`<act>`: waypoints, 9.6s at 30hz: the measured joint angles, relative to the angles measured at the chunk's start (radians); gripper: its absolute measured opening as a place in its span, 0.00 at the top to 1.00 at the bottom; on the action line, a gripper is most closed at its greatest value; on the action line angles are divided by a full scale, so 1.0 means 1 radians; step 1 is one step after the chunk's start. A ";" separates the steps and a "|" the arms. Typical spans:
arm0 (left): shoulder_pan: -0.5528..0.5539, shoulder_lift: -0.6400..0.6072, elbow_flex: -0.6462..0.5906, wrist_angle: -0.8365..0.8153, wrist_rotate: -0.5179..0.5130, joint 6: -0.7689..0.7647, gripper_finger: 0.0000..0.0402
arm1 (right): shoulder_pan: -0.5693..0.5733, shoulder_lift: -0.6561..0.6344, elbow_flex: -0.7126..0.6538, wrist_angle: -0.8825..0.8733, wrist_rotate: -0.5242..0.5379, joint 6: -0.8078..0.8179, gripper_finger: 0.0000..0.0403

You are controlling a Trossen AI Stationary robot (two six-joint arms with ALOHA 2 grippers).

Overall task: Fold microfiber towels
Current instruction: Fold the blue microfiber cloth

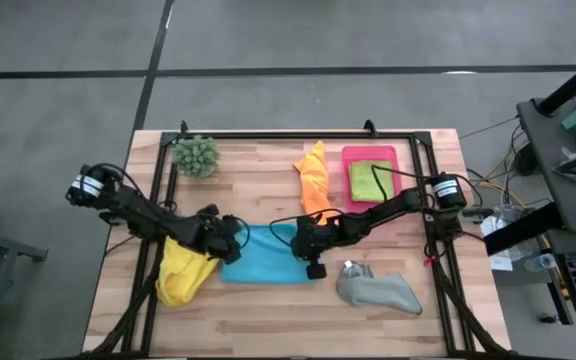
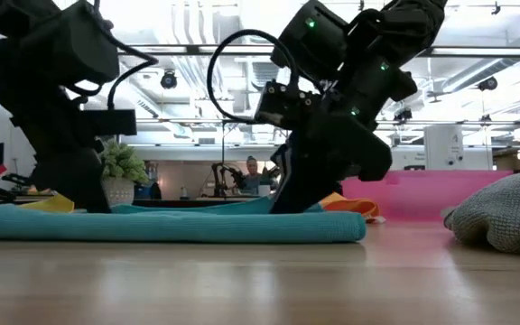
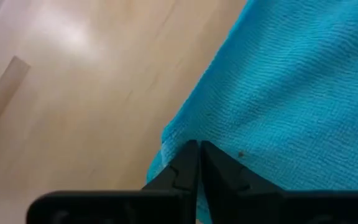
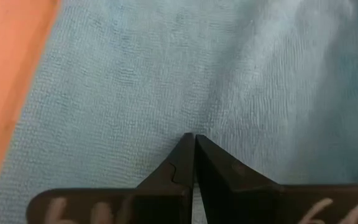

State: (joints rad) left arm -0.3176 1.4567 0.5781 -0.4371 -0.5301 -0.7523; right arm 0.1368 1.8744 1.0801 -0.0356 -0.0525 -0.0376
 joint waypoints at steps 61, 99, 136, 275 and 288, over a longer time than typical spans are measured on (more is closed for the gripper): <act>-0.076 0.085 0.048 0.388 0.160 0.155 0.99 | 0.003 -0.306 -0.120 -0.348 -0.060 0.935 0.75; -0.077 0.105 0.045 0.377 0.181 0.157 0.99 | 0.014 -0.144 -0.347 0.454 0.074 1.170 0.47; -0.274 -0.096 -0.029 0.265 0.266 -0.078 0.99 | 0.022 -0.334 -0.165 -0.042 0.160 1.033 0.98; -0.265 -0.114 -0.003 0.213 0.485 -0.210 0.89 | 0.018 -0.214 -0.033 -0.001 0.082 0.186 0.52; -0.184 -0.191 0.145 0.221 0.259 0.060 0.82 | 0.018 -0.304 -0.220 0.292 0.080 0.133 0.52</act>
State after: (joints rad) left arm -0.5017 1.2653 0.7229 -0.2163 -0.2712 -0.6921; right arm 0.1551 1.5706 0.8603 0.2569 0.0277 0.0953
